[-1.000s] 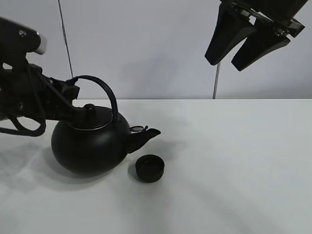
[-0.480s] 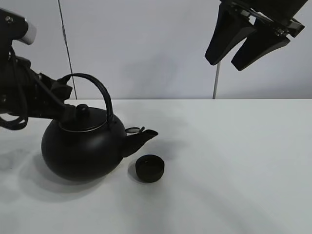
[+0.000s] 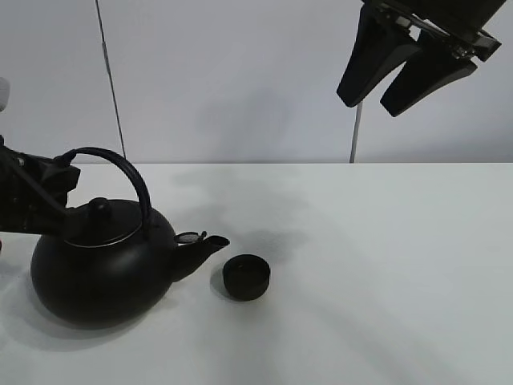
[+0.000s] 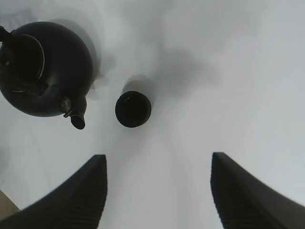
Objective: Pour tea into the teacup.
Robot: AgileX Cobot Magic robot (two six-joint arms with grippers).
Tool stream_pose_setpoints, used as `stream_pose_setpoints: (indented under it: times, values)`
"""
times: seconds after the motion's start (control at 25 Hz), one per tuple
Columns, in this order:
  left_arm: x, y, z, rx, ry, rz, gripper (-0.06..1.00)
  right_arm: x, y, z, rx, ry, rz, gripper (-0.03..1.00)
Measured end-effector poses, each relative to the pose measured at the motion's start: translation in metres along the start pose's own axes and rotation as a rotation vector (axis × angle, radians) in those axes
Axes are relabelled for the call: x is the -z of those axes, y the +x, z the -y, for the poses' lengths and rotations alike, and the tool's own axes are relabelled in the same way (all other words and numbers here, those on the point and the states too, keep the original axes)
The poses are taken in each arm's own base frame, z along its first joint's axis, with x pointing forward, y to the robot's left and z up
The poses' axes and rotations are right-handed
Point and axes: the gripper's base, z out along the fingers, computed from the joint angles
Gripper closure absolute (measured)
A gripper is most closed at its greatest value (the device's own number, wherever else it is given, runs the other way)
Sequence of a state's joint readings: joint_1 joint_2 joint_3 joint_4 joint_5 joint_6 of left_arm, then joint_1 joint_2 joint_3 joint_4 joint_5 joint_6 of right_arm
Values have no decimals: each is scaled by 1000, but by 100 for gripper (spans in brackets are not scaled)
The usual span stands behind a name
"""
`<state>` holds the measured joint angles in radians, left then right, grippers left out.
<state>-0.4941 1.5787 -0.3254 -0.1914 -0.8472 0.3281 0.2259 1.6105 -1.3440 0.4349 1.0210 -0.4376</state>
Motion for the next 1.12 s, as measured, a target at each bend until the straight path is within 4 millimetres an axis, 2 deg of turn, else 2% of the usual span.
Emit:
stream_pose_setpoints:
  times: [0.48,1.12]
  values:
    - [1,6,-1,23,-15,-59,82,0,0,0,0,0,0,54]
    - [-3,12,0,47,-20,-54,82,0,0,0,0,0,0,54]
